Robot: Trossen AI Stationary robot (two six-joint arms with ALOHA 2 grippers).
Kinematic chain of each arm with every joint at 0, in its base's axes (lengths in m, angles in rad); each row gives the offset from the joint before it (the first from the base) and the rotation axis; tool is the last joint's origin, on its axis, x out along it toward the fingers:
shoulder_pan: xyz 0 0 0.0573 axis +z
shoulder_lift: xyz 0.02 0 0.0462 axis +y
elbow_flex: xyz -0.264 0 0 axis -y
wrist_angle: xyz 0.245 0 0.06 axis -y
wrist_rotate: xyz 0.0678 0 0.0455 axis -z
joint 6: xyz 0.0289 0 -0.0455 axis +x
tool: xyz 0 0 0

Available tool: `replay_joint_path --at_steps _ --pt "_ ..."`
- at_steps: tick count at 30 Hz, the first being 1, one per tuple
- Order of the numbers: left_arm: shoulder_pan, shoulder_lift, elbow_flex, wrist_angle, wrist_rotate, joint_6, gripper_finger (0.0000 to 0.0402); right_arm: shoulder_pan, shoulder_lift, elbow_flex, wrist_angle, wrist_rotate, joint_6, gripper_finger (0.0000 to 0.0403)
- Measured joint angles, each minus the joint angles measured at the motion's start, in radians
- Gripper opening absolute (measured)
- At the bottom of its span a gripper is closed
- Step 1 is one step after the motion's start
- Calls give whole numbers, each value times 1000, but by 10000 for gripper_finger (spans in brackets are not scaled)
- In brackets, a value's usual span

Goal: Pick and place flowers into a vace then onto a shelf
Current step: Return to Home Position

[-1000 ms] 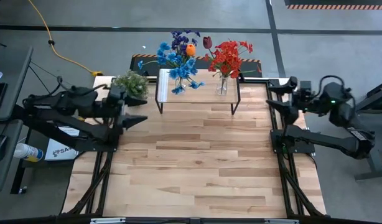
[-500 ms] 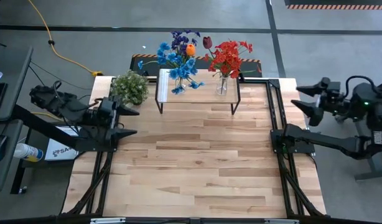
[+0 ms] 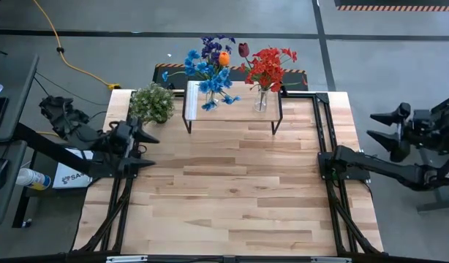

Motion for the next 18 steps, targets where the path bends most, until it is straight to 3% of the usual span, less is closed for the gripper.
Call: replay_joint_path --at_steps 6,12,18 --pt "-51 -58 -71 31 -37 -4 390 0 -99 -31 -12 -38 1 303" --pt "-58 -178 -260 204 -39 8 390 -1 -190 -86 -3 -27 -7 303" --pt "-57 -280 -425 375 -35 69 390 -1 -273 -190 131 -22 -25 303"
